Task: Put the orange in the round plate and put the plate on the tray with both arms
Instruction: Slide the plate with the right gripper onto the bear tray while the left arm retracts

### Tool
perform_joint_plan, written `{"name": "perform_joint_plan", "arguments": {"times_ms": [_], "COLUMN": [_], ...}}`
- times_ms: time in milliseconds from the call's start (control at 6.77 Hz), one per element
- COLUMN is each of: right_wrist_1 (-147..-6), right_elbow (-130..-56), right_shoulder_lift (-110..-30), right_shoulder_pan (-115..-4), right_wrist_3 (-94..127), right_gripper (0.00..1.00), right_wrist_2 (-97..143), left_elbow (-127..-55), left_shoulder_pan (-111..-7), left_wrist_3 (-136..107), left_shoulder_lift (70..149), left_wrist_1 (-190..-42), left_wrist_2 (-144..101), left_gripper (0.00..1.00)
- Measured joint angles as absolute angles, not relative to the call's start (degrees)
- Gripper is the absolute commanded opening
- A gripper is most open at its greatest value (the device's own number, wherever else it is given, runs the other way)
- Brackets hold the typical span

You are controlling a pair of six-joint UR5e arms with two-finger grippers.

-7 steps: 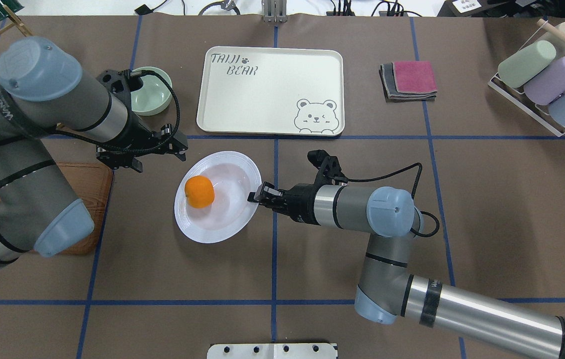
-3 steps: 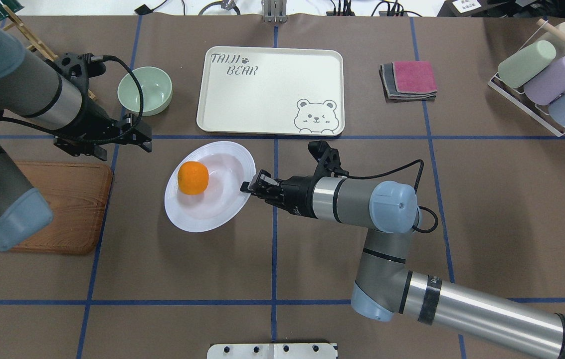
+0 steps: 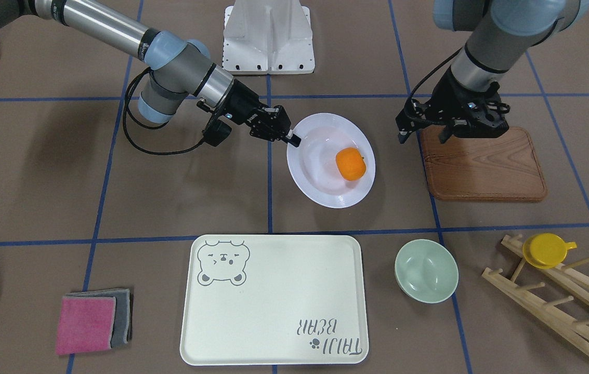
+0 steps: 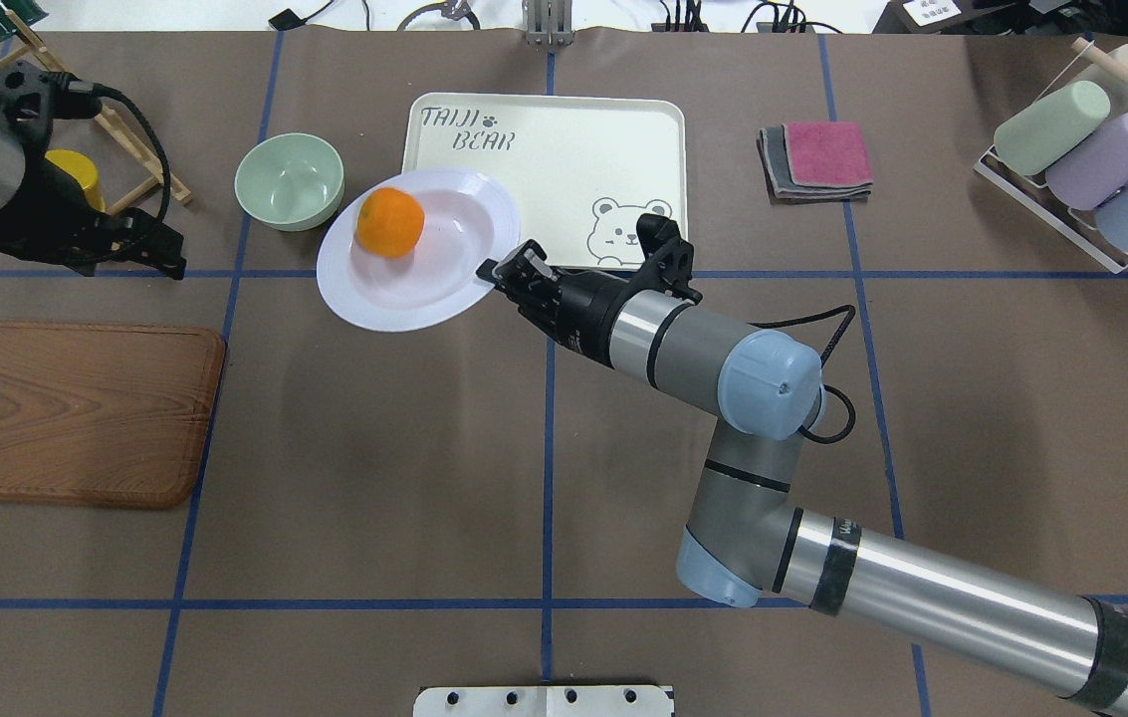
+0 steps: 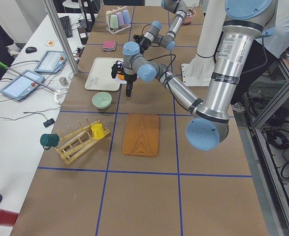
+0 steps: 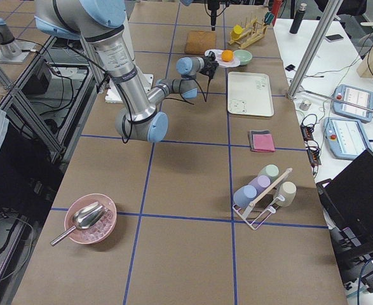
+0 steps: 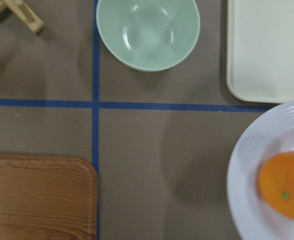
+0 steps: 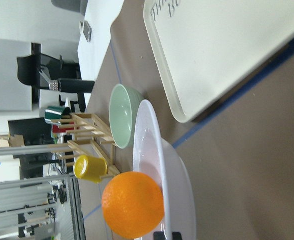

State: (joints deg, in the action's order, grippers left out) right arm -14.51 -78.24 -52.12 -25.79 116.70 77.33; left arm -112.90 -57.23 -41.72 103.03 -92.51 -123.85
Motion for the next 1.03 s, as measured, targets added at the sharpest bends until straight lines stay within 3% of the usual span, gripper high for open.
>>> {"name": "perform_joint_plan", "arguments": {"times_ms": [443, 739, 1034], "right_wrist_1": [-15.43, -22.27, -27.43], "right_elbow": [-68.44, -64.67, -64.10], "right_shoulder_lift": [-49.04, -46.42, -45.22], "right_shoulder_pan": [-26.15, -26.12, -26.10], "right_wrist_3": [122.49, 124.33, 124.66], "right_gripper": [0.00, 0.08, 0.55], "right_wrist_2": [64.26, 61.61, 61.20], "left_elbow": [-107.67, -106.77, -106.53], "left_shoulder_pan": [-62.80, -63.46, -63.66], "left_wrist_3": [-30.17, -28.86, -28.68], "left_shoulder_lift": [102.08, 102.04, 102.04], "left_wrist_1": [-92.95, -92.98, -93.05], "left_wrist_2": [-123.85, -123.84, -123.84], "left_gripper": [0.96, 0.96, 0.96]}}
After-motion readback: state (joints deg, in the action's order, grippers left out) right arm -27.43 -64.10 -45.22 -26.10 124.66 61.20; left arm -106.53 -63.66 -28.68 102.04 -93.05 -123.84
